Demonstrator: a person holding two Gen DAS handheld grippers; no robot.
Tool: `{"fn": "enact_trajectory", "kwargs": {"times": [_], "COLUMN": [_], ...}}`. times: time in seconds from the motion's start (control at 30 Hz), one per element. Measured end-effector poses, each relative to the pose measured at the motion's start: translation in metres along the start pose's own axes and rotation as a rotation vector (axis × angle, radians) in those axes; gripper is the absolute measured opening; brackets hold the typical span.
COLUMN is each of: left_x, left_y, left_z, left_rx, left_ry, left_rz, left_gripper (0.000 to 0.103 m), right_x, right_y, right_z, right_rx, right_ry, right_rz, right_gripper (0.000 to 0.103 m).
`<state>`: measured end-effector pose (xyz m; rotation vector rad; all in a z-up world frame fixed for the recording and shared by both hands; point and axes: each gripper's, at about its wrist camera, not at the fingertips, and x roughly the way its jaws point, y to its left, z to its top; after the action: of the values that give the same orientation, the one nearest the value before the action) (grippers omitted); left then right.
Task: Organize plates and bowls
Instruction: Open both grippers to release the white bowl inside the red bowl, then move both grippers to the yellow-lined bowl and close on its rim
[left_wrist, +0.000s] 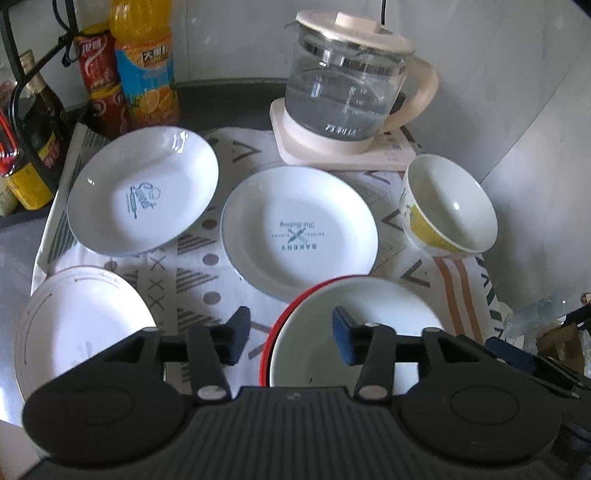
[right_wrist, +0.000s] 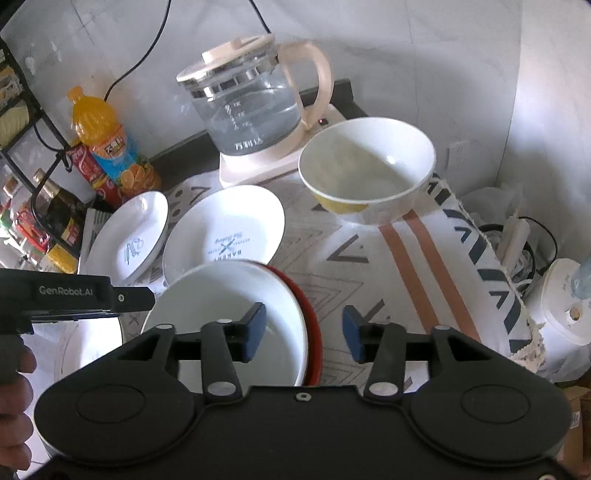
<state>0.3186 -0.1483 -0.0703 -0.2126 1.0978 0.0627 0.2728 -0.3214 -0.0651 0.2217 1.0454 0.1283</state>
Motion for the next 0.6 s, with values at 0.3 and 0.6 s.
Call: {"fn": "enact_trajectory", "kwargs": {"times": [0.3, 0.6], "left_x": [0.001, 0.016], "left_y": [-0.008, -0.02], "left_z": [0.015, 0.033], "left_rx": [0.029, 0.063], "left_ry": [-0.02, -0.007], "left_rz": [-0.035, -0.073], "left_gripper": [0.071, 0.073], "right_x": [-0.006, -0.004], "right_y": [-0.011, -0.032], "right_z": [0.011, 0.024], "right_rx": [0.045, 0.125], "right_ry": [-0.047, -0.084], "right_rz": [-0.029, -0.074], "right_gripper": [0.071, 0.08]}}
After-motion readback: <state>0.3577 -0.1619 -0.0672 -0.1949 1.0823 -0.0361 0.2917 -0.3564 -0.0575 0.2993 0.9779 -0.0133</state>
